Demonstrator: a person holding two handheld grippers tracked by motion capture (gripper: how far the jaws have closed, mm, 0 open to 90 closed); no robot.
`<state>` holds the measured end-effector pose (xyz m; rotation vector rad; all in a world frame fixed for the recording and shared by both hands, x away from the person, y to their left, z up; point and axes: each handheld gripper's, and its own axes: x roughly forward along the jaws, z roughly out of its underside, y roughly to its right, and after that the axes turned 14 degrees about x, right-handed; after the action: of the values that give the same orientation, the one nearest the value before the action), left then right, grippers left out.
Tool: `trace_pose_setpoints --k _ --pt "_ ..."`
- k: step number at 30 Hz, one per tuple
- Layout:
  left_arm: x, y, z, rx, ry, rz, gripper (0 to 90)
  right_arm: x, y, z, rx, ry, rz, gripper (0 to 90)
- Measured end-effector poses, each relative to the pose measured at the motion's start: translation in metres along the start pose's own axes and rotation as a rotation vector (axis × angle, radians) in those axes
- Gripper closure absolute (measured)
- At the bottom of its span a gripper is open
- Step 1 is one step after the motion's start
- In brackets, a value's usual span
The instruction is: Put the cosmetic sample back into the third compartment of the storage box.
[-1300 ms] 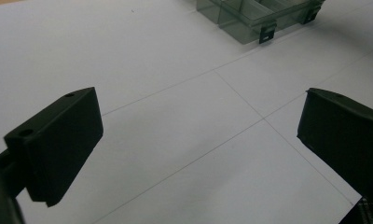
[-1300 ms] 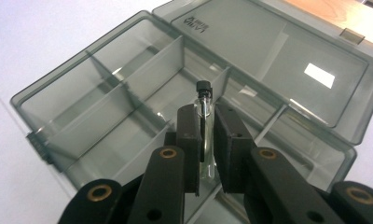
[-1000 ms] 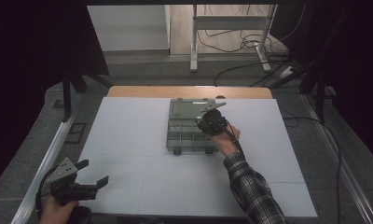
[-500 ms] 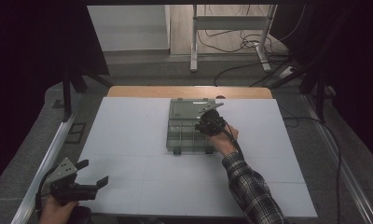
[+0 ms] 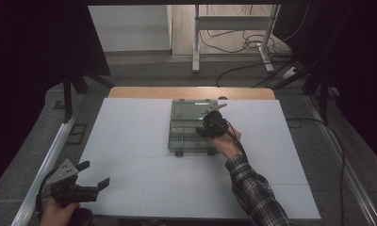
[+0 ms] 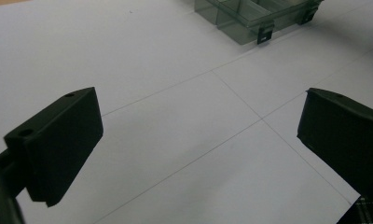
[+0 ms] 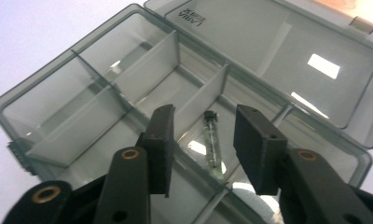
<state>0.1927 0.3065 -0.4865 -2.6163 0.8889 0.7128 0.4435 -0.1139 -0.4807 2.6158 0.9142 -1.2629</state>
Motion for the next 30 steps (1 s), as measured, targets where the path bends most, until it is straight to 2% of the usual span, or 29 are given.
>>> trace_pose_setpoints --k 9,17,20,26,30 --pt "0.000 0.000 0.000 0.000 0.000 0.001 0.3 -0.009 -0.002 0.000 0.004 -0.003 -0.003 45.1" --pt "0.000 0.000 0.000 0.000 0.000 0.000 0.3 -0.015 -0.003 0.002 0.002 -0.005 -0.025 35.7" --pt "0.000 0.000 0.000 0.001 0.000 0.000 0.3 -0.020 -0.005 0.003 0.023 -0.017 -0.052 31.5" --pt "0.000 0.000 0.000 0.001 -0.001 -0.001 0.3 -0.027 -0.008 0.006 0.010 -0.012 -0.076 26.4" --pt "0.000 0.000 0.000 0.001 -0.001 -0.001 0.3 -0.030 -0.013 0.010 0.005 -0.026 -0.091 18.3"
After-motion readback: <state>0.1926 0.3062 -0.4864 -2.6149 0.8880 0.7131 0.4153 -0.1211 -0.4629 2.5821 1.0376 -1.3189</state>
